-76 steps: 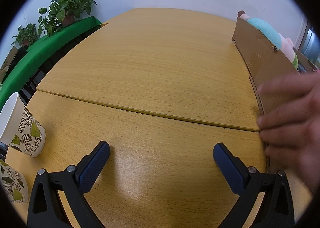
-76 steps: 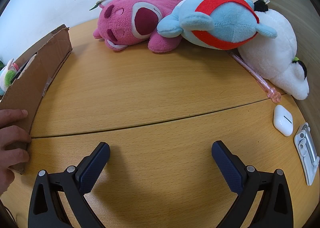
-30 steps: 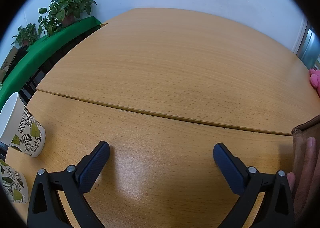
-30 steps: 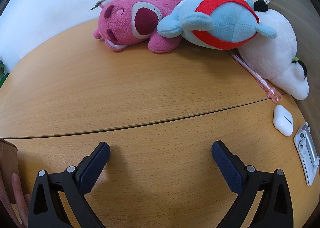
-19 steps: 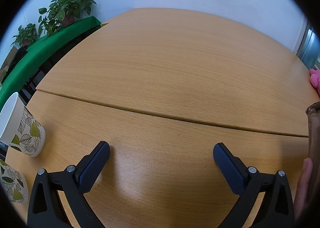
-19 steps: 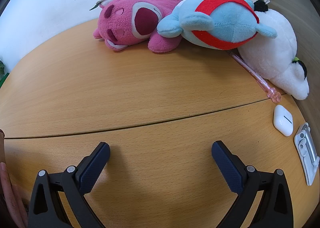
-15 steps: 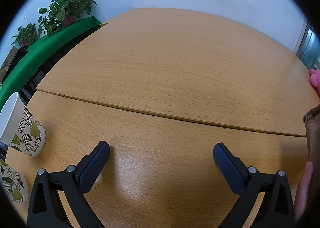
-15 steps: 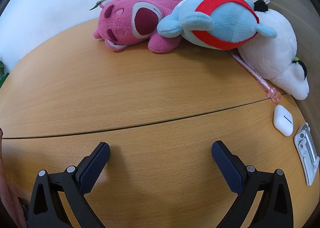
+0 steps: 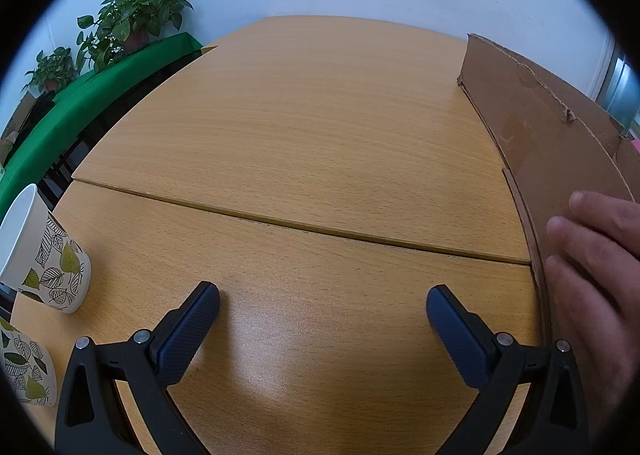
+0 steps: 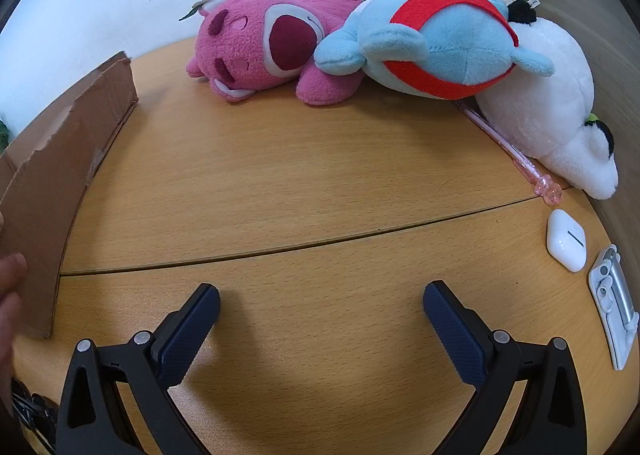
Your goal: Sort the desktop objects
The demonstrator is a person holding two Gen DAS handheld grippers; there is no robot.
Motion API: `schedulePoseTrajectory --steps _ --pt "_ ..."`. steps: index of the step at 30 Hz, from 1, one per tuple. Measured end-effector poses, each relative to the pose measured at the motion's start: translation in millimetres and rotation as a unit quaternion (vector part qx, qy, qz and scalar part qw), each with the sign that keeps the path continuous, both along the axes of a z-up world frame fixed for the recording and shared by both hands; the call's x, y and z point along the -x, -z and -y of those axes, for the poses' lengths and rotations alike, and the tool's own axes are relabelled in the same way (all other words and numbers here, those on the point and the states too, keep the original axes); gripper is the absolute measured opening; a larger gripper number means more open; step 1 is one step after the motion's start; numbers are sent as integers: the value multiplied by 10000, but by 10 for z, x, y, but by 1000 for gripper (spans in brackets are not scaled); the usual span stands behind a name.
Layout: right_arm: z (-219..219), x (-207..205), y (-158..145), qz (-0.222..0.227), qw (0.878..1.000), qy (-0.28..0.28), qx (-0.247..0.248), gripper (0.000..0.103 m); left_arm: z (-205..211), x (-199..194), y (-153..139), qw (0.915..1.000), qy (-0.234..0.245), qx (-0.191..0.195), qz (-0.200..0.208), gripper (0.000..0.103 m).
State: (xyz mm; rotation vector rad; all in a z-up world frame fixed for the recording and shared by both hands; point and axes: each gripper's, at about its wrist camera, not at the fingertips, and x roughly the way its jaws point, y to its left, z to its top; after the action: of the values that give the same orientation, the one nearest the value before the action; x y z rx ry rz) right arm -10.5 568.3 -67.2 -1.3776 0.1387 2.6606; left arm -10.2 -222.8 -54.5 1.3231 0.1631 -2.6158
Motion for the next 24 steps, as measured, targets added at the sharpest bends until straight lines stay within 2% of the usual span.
schedulePoseTrajectory --steps 24 --pt "-23 3 12 1 10000 2 -1 103 0 0 2 10000 14 -2 -2 103"
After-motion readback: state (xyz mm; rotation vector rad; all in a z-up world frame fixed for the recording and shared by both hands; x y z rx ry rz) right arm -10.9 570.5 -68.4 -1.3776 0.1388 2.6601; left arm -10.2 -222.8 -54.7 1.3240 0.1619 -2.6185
